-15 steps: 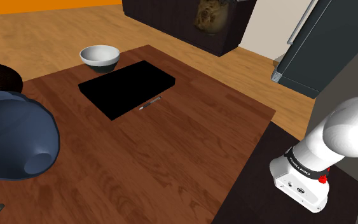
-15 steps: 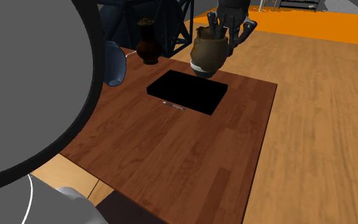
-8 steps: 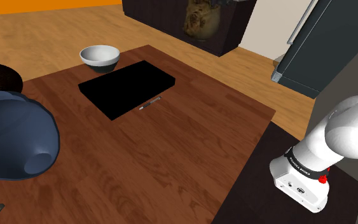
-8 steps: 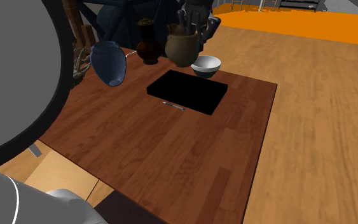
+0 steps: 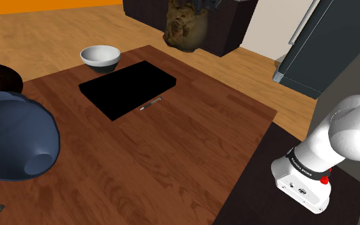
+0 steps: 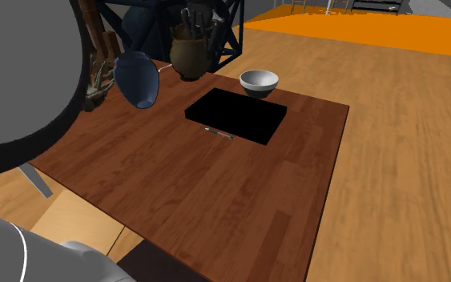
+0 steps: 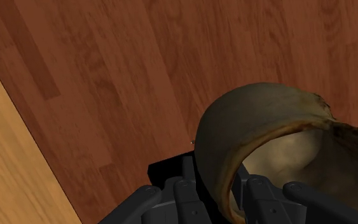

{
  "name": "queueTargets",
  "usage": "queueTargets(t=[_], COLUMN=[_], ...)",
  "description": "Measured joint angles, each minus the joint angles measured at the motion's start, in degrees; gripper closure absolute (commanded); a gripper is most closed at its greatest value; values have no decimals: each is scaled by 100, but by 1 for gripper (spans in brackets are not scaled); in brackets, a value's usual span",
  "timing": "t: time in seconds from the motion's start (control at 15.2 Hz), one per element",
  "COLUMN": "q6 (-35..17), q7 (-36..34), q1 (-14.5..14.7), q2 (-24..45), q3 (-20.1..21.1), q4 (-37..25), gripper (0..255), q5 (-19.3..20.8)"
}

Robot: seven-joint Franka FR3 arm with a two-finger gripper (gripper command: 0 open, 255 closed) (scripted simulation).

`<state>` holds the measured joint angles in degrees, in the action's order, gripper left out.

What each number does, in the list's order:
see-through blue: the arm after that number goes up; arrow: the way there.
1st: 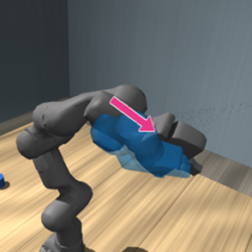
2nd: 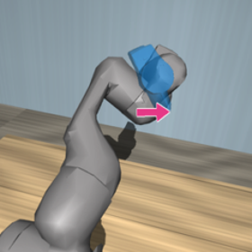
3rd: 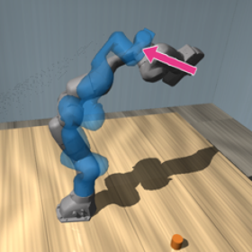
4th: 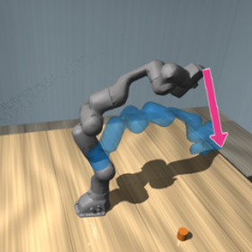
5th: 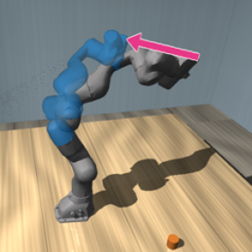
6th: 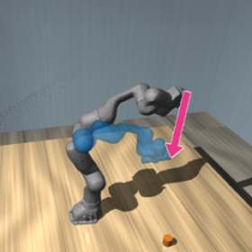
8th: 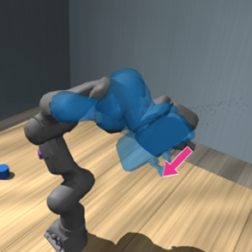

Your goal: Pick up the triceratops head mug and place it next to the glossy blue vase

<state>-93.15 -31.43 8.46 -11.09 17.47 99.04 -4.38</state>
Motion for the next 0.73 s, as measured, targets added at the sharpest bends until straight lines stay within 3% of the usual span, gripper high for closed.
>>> queueTargets(t=[0.73], q6=[67], q7=[-1737], q1=[661], q2=[779], q3=[1055], q4=[-841], gripper=[255], q5=[324])
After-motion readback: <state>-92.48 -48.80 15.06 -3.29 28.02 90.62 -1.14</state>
